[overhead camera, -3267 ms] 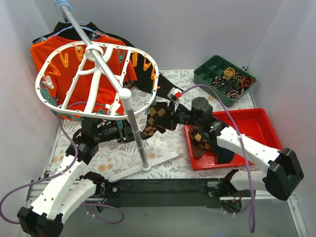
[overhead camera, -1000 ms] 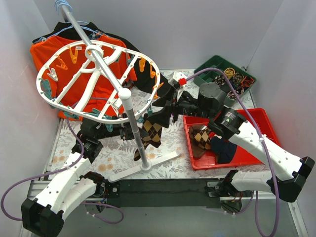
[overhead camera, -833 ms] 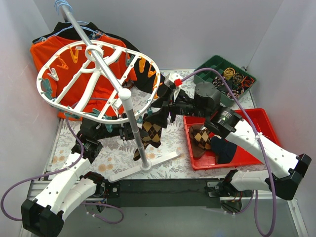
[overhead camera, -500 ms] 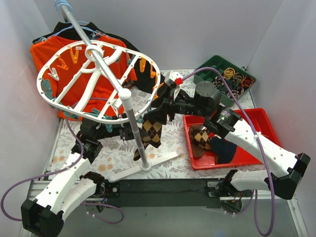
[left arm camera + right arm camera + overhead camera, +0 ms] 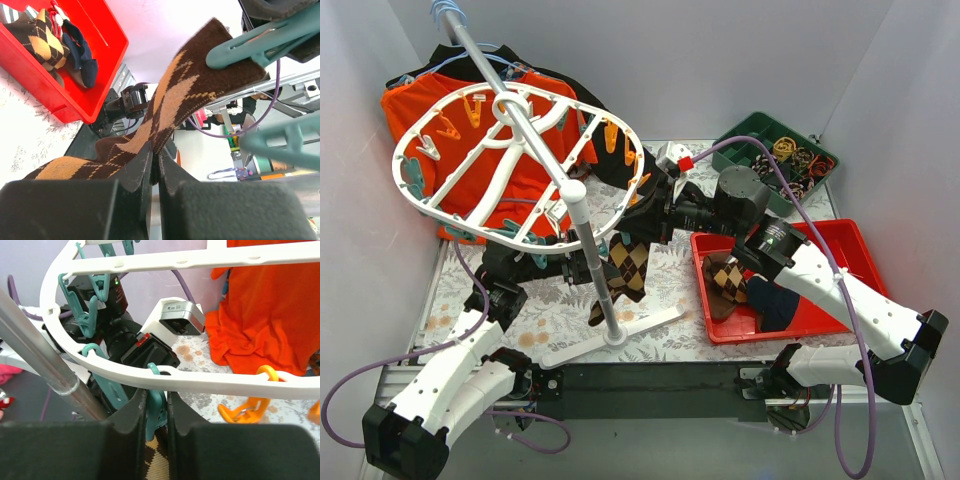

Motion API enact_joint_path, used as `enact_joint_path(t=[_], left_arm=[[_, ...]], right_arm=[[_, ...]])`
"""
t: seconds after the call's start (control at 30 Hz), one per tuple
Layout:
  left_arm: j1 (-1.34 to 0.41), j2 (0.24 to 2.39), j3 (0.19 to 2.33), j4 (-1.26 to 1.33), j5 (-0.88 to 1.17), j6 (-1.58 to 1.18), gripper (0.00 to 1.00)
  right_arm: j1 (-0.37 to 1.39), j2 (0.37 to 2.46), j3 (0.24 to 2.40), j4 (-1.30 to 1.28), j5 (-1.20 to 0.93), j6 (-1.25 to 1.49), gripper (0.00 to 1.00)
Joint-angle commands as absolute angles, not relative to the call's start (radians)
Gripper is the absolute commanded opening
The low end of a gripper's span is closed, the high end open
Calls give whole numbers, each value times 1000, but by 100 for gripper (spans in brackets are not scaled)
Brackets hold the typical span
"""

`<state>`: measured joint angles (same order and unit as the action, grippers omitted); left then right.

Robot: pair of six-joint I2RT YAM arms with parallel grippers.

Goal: Remove the socks clipped to the hanger

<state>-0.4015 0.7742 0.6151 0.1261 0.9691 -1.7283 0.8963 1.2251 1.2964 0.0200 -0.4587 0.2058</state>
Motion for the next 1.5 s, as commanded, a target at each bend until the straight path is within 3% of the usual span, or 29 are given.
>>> enact_joint_path(t=[0.0,0.37,0.57,0.6,0.7,0.77,0.83,1.03,1.07,1.17,1.2,1.47], left_arm=[[-405,744,612,98,994,-1724,0],[-403,750,676,-202,888,-1591,0],[-403,744,675,-206,882,-1591,0],[-403,744,678,-207,882,-1591,0],[-403,749,689,-202,890,-1589,0],[-403,753,690,-195,897,-1591,0],[-403,758,690,-184,910,-1595,0],[-403,765,684,-158,926,-1605,0],[-405,768,681,-155,931,-1608,0],[-403,773,675,-135,943,-1615,0],[-403,778,670,-130,946,-1620,0],[-405,799,669,-89,965,-1643,0]], right_arm=[[893,1201,1284,61,-446,213,1],[888,1193,1272,46,-399,227,1],[888,1181,1255,38,-377,232,3],[888,1180,1252,31,-364,232,15],[885,1169,1235,18,-350,241,36],[887,1158,1220,8,-344,250,43],[887,1143,1203,2,-334,256,60],[887,1092,1125,-58,-315,270,76],[887,1082,1112,-69,-304,273,83],[888,1039,1069,-90,-295,279,87],[887,1017,1042,-95,-295,284,93],[893,917,884,-81,-382,296,94]])
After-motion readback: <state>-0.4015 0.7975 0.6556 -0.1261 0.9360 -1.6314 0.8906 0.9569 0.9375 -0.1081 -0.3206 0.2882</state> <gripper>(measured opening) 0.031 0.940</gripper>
